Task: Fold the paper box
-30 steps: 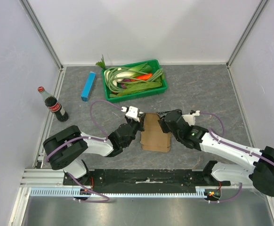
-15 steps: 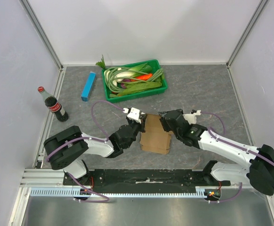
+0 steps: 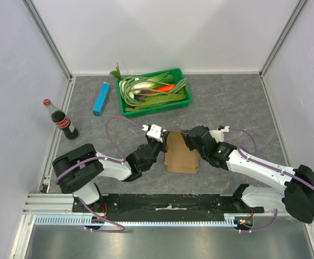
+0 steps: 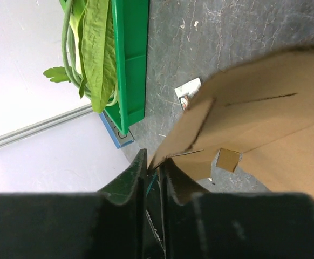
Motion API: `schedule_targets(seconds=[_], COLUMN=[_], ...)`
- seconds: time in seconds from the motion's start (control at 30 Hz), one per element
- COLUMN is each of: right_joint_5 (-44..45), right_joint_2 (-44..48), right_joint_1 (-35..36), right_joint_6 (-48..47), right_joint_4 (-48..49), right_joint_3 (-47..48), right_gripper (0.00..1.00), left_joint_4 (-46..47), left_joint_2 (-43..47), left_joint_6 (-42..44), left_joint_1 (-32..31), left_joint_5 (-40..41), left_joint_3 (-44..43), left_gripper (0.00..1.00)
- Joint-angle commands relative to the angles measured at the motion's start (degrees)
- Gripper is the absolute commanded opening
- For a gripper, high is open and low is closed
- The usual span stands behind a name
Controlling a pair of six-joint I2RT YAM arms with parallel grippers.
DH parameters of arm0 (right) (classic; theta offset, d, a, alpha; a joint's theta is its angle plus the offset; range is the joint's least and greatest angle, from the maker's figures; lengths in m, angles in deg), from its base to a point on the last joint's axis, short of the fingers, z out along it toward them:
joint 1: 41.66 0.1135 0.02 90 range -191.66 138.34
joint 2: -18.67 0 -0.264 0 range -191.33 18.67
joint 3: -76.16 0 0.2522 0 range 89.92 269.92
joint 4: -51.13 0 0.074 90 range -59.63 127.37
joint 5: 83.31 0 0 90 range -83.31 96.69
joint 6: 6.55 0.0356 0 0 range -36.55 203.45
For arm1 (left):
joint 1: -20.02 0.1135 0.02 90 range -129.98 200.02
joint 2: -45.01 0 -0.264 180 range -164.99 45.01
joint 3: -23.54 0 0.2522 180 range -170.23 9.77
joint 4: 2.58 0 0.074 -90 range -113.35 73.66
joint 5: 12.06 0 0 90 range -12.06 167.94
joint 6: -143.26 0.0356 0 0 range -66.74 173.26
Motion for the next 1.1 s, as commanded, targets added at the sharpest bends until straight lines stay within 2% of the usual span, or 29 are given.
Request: schedule_targets(seconds=[0.0, 0.03, 0.1, 0.13, 0.2, 0.3, 0.43, 0.47, 0.57, 0.7, 0.8, 0.97, 1.07], right_joint_5=[1.71, 1.88, 2.23, 2.32, 2.15, 1.18, -0.22, -0.49, -1.02, -2.25, -3.04, -2.69, -2.95], right_joint_2=[0.62, 0.80, 1.59, 1.94, 2.82, 4.05, 5.19, 6.06, 7.91, 9.23, 9.76, 11.25, 11.17], right_joint_1=[-0.20, -0.28, -0.37, -0.55, -1.07, -2.04, -3.01, -3.53, -4.67, -5.82, -6.35, -6.88, -7.58], right_joint_6=[19.90, 20.25, 20.43, 20.08, 19.47, 18.15, 17.97, 17.97, 17.53, 17.00, 16.13, 13.23, 11.12], right_joint_4=[2.59, 2.68, 4.25, 4.43, 5.39, 7.41, 10.50, 12.07, 13.66, 17.17, 18.93, 22.88, 27.80], right_joint_3=[-2.28, -2.72, -4.73, -5.27, -7.02, -10.09, -15.11, -16.07, -19.50, -23.11, -23.90, -25.05, -25.93], right_gripper=[0.16, 0.13, 0.08, 0.06, 0.02, 0.01, 0.00, 0.00, 0.01, 0.02, 0.02, 0.01, 0.00], left_joint_4=[2.46, 1.24, -0.43, -3.14, -7.19, -13.97, -23.36, -28.34, -31.12, -36.02, -35.43, -32.53, -29.02], left_joint_2=[-0.17, 0.62, 2.11, 4.82, 8.34, 16.78, 25.66, 27.15, 26.56, 15.26, 7.86, 1.95, 0.98], left_joint_6=[0.50, -0.03, -2.31, -3.10, -5.30, -8.99, -12.68, -14.69, -16.91, -18.49, -18.49, -16.21, -15.68], left_joint_1=[-0.42, -0.42, -0.42, -0.42, -0.42, -0.16, 1.07, 1.77, 5.99, 10.30, 11.88, 11.89, 11.97], left_joint_5=[1.46, 0.85, -0.38, -2.91, -6.08, -10.31, -11.64, -11.55, -15.31, -20.67, -23.41, -29.65, -31.50], left_joint_3=[-0.22, -0.05, 1.09, 1.62, 3.03, 6.27, 8.30, 7.52, 6.11, 0.67, -2.94, -6.11, -5.41], left_gripper=[0.07, 0.24, 0.42, 0.56, 0.64, 0.68, 0.63, 0.61, 0.56, 0.48, 0.43, 0.38, 0.38])
